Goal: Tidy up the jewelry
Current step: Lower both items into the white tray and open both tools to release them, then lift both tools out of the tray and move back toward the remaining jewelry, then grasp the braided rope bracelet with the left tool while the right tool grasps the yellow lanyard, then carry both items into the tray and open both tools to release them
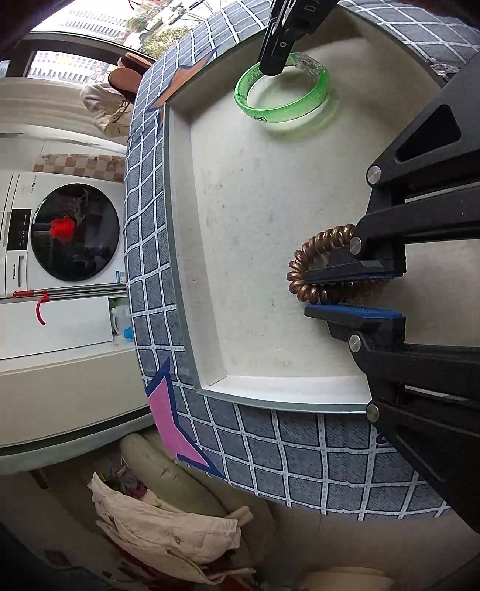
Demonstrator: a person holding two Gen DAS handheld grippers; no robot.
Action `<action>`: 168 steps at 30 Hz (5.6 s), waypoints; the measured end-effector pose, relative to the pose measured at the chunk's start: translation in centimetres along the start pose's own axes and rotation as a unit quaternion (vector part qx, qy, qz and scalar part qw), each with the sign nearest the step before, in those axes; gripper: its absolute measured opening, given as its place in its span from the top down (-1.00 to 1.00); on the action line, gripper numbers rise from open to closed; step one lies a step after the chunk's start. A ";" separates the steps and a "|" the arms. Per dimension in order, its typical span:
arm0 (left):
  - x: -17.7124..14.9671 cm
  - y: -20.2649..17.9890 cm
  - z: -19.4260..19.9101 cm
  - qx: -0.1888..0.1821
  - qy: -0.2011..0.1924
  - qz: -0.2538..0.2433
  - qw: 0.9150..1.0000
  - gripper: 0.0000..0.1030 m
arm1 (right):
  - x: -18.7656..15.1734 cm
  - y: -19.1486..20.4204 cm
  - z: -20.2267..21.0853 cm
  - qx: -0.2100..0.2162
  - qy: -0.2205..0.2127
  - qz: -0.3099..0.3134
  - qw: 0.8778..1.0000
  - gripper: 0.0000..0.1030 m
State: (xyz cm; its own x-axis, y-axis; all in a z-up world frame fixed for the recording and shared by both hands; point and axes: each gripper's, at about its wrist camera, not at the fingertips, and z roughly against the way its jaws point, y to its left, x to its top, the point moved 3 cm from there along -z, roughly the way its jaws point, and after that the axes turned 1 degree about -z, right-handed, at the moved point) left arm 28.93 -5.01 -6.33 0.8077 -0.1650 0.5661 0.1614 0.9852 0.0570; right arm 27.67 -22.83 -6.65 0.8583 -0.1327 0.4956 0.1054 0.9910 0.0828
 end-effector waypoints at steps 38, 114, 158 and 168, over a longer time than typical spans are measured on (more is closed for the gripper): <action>-2.1 0.8 6.1 0.017 -0.065 0.008 0.998 -1.00 | -8.6 -0.2 9.4 0.094 -0.056 -0.015 0.994 -0.71; -22.8 -6.0 15.7 -0.123 -0.005 -0.120 0.985 0.25 | -19.6 3.4 10.0 0.017 0.026 0.180 0.983 0.68; -9.5 1.6 15.9 -0.176 -0.089 0.033 0.980 0.48 | -8.8 2.5 12.3 0.104 -0.061 0.059 0.991 0.72; -3.8 2.5 10.3 -0.139 -0.080 0.040 0.986 0.48 | -4.4 3.3 6.6 0.110 -0.026 0.027 0.993 0.72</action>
State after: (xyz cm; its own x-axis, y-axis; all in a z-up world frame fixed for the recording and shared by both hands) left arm 20.46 -1.49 0.12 0.7280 -0.0559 0.6832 0.2674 0.9409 -0.2079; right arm 20.93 -19.12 -2.84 0.8318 -0.0867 0.5483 -0.0562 0.9695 0.2386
